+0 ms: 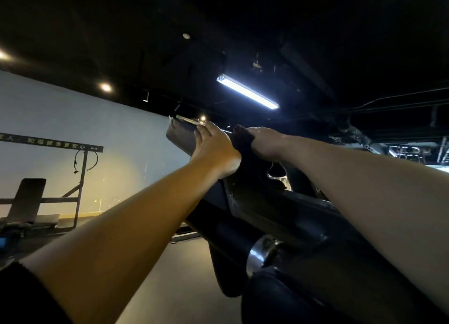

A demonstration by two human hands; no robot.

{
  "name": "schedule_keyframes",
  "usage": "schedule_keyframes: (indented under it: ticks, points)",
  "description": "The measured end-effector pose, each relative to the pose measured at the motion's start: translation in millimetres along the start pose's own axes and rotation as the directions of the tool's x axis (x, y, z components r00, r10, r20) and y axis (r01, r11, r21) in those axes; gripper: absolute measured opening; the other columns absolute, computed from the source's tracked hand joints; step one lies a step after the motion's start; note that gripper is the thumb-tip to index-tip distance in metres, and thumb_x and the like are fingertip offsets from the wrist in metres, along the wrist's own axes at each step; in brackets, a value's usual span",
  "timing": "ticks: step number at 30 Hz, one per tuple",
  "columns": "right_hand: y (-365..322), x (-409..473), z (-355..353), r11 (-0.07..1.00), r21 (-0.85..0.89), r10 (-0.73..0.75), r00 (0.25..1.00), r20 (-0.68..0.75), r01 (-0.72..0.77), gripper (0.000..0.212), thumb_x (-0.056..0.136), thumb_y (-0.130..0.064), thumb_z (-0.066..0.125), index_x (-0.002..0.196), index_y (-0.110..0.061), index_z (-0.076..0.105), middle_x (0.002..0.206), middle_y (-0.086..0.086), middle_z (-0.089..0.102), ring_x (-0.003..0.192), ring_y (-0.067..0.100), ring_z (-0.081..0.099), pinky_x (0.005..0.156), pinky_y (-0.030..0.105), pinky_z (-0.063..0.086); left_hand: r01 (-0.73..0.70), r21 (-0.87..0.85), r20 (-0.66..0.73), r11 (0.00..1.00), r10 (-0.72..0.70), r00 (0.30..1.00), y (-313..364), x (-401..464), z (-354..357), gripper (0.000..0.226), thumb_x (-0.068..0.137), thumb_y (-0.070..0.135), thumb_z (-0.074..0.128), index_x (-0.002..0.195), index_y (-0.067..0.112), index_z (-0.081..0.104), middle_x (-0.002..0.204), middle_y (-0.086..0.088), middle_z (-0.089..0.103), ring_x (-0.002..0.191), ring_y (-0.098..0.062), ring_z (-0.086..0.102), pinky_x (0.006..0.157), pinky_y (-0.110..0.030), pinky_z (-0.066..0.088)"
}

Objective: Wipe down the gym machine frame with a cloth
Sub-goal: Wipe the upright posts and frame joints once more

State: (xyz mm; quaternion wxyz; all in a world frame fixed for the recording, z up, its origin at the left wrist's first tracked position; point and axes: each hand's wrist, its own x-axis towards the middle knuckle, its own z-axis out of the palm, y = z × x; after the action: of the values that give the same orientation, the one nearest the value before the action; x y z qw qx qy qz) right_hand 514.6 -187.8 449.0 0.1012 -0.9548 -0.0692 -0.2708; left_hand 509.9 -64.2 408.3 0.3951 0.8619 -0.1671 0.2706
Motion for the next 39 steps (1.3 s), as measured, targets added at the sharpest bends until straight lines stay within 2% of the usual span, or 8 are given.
schedule_keyframes:
  ticks: [4,10,17,20,22,28,34,39]
  points:
    - [0,-12,1,0.999,-0.020,0.032,0.996,0.085,-0.031,0.037,0.103,-0.008,0.035,0.137,0.002,0.046,0.141,0.020,0.048,0.127,0.033,0.047,0.082,0.026,0.043,-0.029,0.073,-0.096,0.997,0.036,0.995,-4,0,4,0.079,0.094,0.005,0.050,0.150,-0.005,-0.004,0.160,-0.023,-0.002,0.149,-0.034,0.004,0.120,-0.039,0.012]
    - [-16,-22,8,0.965,0.008,-0.257,0.952,-0.169,0.262,0.042,0.093,-0.008,0.049,0.134,-0.016,0.055,0.133,0.007,0.059,0.125,0.025,0.051,0.104,0.032,0.039,-0.052,0.092,-0.033,0.994,0.055,0.998,-5,-7,-3,0.086,0.091,0.006,0.054,0.151,-0.002,-0.007,0.161,-0.020,-0.005,0.149,-0.033,0.002,0.121,-0.042,0.015]
    - [-12,-77,-19,0.989,0.079,-0.127,0.992,-0.008,0.127,0.050,0.081,0.007,0.047,0.117,-0.020,0.068,0.115,0.007,0.064,0.103,0.021,0.061,0.073,0.026,0.046,-0.035,0.116,-0.005,0.993,0.036,0.999,13,-30,-14,0.080,0.085,0.007,0.065,0.149,0.000,0.018,0.151,-0.025,0.028,0.138,-0.038,0.035,0.111,-0.046,0.036]
    - [-12,-118,-43,0.985,0.084,-0.133,0.976,-0.175,0.150,0.035,0.081,0.001,0.052,0.106,-0.010,0.072,0.103,0.008,0.069,0.100,0.022,0.062,0.080,0.030,0.048,-0.175,0.051,0.135,0.983,0.167,0.977,49,-57,-24,0.043,0.087,0.011,0.061,0.127,-0.002,0.049,0.129,-0.025,0.052,0.120,-0.038,0.051,0.093,-0.039,0.045]
    - [-6,-154,-66,0.982,0.120,-0.096,0.929,-0.358,0.148,0.025,0.074,-0.007,0.051,0.089,-0.011,0.071,0.085,0.000,0.068,0.091,0.018,0.062,0.073,0.023,0.045,-0.327,-0.099,0.162,0.940,0.340,0.926,86,-87,-33,0.023,0.087,0.007,0.059,0.108,-0.001,0.059,0.109,-0.022,0.062,0.104,-0.035,0.059,0.080,-0.035,0.047]
    - [22,-305,-136,0.936,0.349,0.214,0.702,-0.680,0.053,0.030,0.065,-0.007,0.049,0.082,-0.023,0.069,0.080,0.001,0.069,0.082,0.015,0.066,0.071,0.030,0.051,-0.665,-0.362,0.003,0.653,0.714,0.700,190,-210,-22,0.037,0.089,0.014,0.053,0.126,0.015,0.053,0.108,-0.003,0.059,0.102,-0.022,0.058,0.083,-0.033,0.047]
    - [47,-494,-144,0.861,0.468,0.502,0.475,-0.723,-0.198,0.029,0.071,0.003,0.048,0.082,-0.010,0.072,0.077,0.008,0.069,0.079,0.021,0.067,0.076,0.040,0.054,-0.637,-0.668,-0.047,0.385,0.832,0.552,241,-365,50,0.036,0.094,0.018,0.048,0.129,0.017,0.053,0.120,-0.001,0.061,0.100,-0.012,0.056,0.072,-0.015,0.035]
    - [59,-642,-110,0.713,0.509,0.682,0.307,-0.664,-0.483,0.032,0.059,-0.010,0.050,0.080,-0.017,0.073,0.081,0.010,0.072,0.083,0.028,0.068,0.082,0.046,0.054,-0.514,-0.795,0.109,0.321,0.910,0.400,243,-490,104,0.039,0.091,0.025,0.049,0.128,0.014,0.054,0.114,-0.009,0.062,0.100,-0.028,0.060,0.084,-0.044,0.050]
